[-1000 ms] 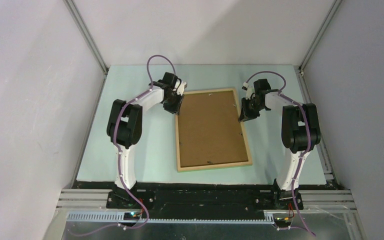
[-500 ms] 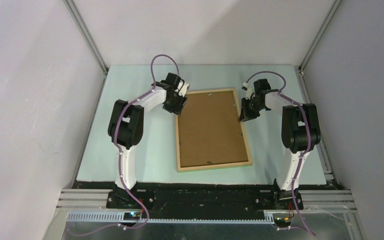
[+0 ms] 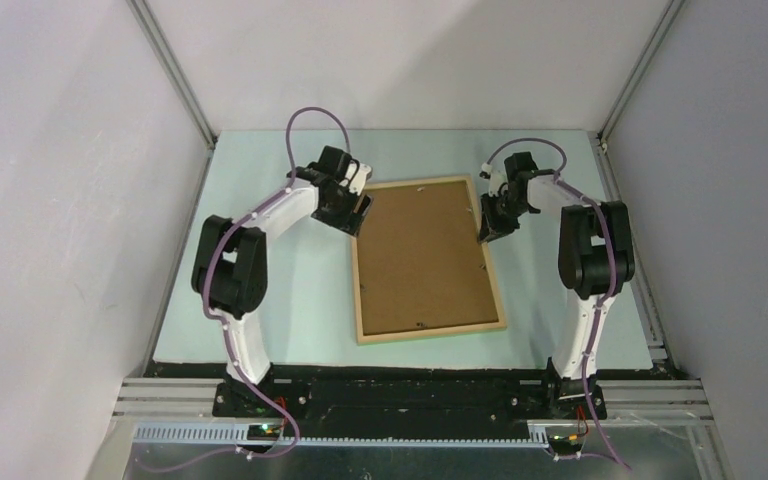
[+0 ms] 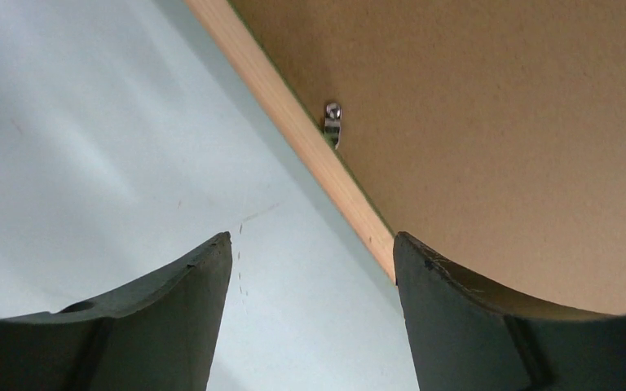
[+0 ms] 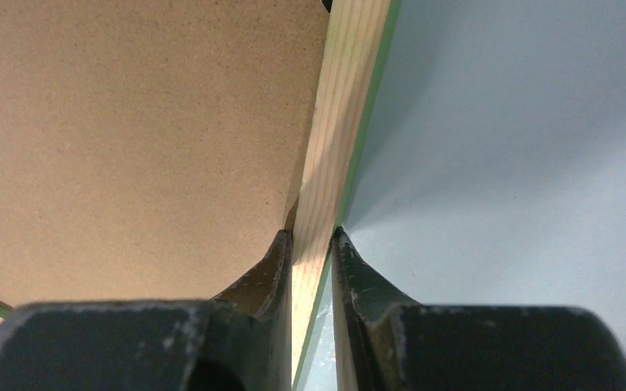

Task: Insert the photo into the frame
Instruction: Install the photo frame at the center of the board, then adjust the photo frame at the center of the board.

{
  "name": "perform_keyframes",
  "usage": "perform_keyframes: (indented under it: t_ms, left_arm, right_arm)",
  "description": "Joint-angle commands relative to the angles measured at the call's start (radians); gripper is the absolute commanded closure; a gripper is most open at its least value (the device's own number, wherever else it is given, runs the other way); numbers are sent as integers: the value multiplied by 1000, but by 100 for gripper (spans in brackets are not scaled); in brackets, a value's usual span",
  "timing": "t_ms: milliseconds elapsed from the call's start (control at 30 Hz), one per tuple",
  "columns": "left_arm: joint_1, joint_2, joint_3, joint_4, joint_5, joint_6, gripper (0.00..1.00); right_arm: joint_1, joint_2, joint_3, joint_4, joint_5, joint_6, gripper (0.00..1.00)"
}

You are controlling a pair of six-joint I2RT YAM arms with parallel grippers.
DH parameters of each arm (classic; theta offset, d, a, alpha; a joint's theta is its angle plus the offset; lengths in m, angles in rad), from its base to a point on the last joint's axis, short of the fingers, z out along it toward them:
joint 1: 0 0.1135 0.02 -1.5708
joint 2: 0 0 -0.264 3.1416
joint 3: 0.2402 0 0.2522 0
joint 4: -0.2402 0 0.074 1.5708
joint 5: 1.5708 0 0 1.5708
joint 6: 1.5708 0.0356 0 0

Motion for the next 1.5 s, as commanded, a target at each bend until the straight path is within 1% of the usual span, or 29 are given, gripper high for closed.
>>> perform_keyframes:
  t_ms: [0, 133, 267, 333, 367, 400, 467, 600, 900, 1067, 1233, 1467]
  left_arm:
    - [9, -115, -52, 3, 17, 16, 23]
    - [29, -166, -99, 3, 12, 36, 22]
    - [46, -204, -135, 2, -13, 60, 22]
    - [52, -219, -153, 1, -28, 72, 22]
    - [56, -228, -165, 1, -32, 77, 22]
    - [59, -233, -172, 2, -33, 83, 22]
    - [66, -245, -194, 2, -27, 90, 22]
    - [84, -253, -233, -3, -6, 99, 22]
    - [128, -267, -241, -15, 8, 108, 21]
    - [131, -237, -225, -15, 42, 100, 21]
    - [132, -180, -195, -15, 65, 59, 21]
    - [133, -118, -168, -13, 110, 15, 21]
  right_arm:
    - [1, 49, 111, -104, -14, -119, 99]
    - [-4, 109, 214, -186, -24, -213, 100]
    - [-7, 203, 384, -306, -45, -333, 100]
    - [-6, 252, 517, -370, -37, -419, 100]
    - [-4, 267, 546, -410, -34, -442, 100]
    - [-3, 293, 593, -425, -25, -488, 100]
    - [6, 320, 632, -448, -5, -553, 100]
    - [23, 359, 677, -460, 14, -656, 100]
    - [104, 437, 795, -476, 42, -844, 100]
    - [176, 475, 847, -456, 59, -888, 100]
    - [250, 497, 868, -420, 76, -933, 100]
    - [332, 525, 928, -391, 72, -955, 100]
